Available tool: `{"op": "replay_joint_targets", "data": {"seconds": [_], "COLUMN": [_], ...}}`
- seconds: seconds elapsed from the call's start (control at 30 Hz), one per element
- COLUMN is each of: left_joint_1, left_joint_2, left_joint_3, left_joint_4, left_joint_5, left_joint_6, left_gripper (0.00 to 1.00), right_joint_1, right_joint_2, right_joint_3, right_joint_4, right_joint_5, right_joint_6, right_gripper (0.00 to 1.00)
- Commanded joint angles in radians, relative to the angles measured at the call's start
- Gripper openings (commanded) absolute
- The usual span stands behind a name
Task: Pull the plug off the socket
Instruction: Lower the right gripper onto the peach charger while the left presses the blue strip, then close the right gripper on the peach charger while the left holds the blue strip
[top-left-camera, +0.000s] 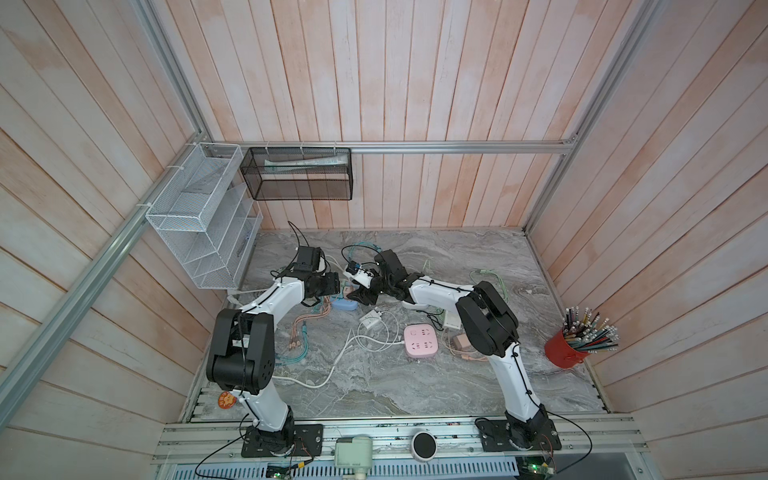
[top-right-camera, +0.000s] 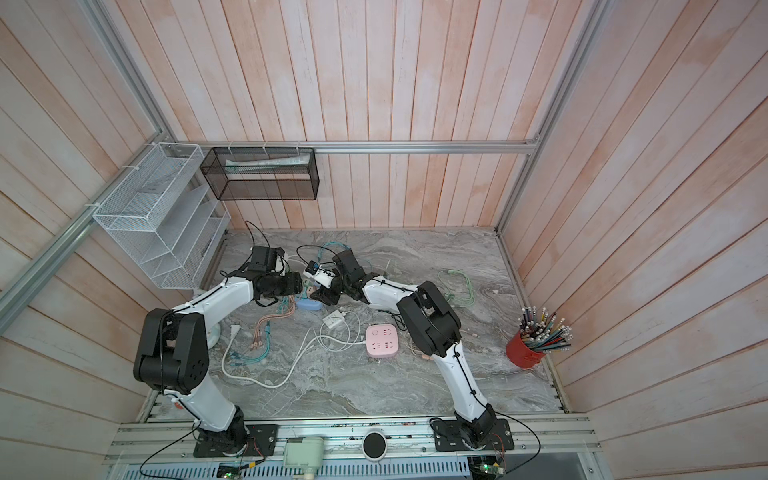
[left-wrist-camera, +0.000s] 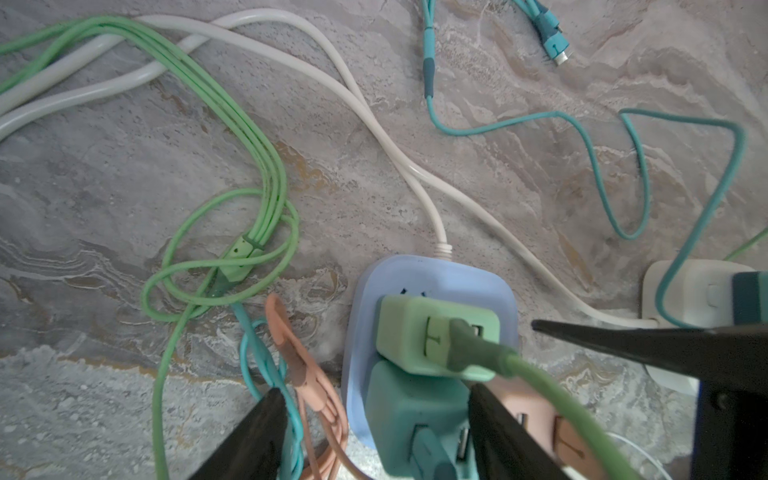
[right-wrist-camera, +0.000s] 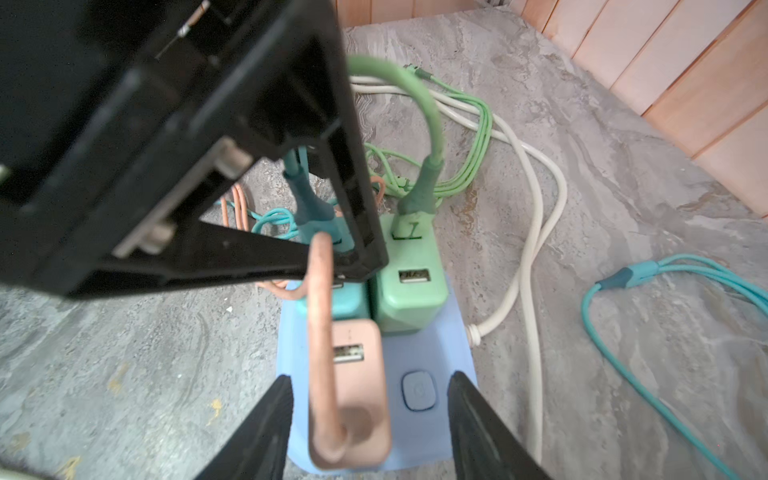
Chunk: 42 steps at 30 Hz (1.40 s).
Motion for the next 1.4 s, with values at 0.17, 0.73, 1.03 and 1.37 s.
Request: {"op": "replay_joint_targets", "data": {"seconds": [0.17, 0.73, 1.03, 1.37], "left_joint_1": [-0.006, -0.030, -0.033, -0.059], "left_joint_2": [0.011, -0.002, 0.005, 0.011], "left_joint_3": [-0.021, -0.075, -0.083, -0.084], "left_joint_4": [-0.010, -0.022, -0.030, -0.044], "left_joint_5": [-0.002, -0.005, -0.026, -0.066], "left_joint_6": [0.020, 0.020, 0.002, -0.016], "left_gripper": [0.70, 0.54, 0.54, 0.54], "right_joint_1": [0.029, 0.029, 0.030, 0.029], "right_joint_2": [0.039, 0.011, -0.005, -0.034], "right_joint_3": [0.035, -0.002, -0.050, -0.057], "right_joint_4": [-0.054, -0.048, -0.059, -0.066], "right_joint_5": [0.027, 0.024, 0.054, 0.066], "right_joint_6": [-0.012, 0.008, -0.002, -0.005], "right_gripper": [0.54, 0.30, 0.26, 0.10]}}
